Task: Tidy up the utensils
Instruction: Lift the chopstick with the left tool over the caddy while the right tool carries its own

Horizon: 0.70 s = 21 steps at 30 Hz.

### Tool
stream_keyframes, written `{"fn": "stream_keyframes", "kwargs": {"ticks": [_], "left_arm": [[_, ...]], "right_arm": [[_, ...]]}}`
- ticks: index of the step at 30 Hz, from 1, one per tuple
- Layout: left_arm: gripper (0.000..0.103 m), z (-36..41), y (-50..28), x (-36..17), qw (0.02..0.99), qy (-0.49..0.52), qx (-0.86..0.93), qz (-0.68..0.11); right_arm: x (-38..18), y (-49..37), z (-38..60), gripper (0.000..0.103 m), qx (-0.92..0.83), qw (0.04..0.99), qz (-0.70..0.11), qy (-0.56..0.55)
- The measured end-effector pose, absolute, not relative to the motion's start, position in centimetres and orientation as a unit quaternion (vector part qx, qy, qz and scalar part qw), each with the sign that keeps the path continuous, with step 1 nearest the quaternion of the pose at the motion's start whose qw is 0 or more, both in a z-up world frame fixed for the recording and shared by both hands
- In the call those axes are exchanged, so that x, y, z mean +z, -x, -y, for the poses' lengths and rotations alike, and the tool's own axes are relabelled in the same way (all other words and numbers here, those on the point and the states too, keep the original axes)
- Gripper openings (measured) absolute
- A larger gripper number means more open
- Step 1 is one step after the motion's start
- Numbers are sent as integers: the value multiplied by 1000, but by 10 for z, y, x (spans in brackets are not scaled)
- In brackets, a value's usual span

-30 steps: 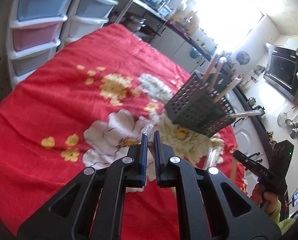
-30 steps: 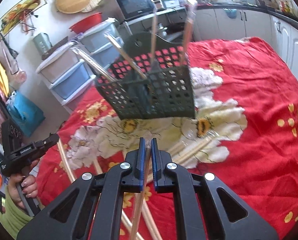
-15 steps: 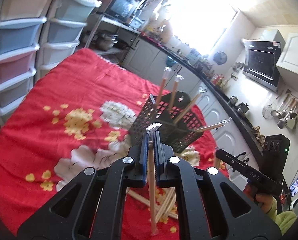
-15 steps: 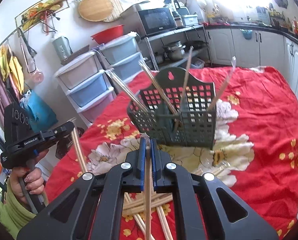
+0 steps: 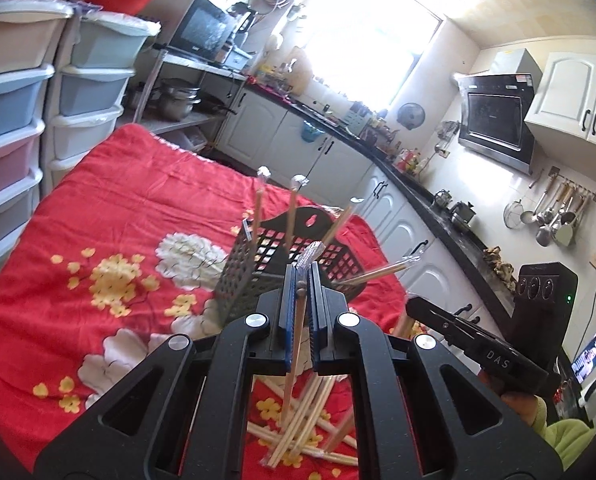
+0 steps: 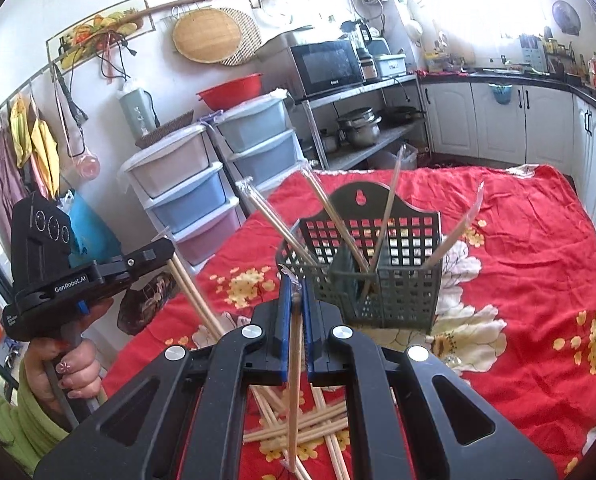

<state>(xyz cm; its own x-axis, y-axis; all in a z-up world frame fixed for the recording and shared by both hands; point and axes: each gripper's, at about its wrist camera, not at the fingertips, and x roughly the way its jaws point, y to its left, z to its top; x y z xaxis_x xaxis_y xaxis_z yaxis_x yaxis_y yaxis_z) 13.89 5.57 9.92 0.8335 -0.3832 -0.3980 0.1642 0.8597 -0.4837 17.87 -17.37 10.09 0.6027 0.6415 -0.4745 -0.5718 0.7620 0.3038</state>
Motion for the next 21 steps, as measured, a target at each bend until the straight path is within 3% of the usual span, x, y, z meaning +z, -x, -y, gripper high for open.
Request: {"fn": "stream_keyframes", "kwargs": {"ticks": [21], "left_arm": [[3,-40,-161,163,947,205,-176,-174]], "right_arm": [[162,-189,185,6,328,921,-199,-68]]}}
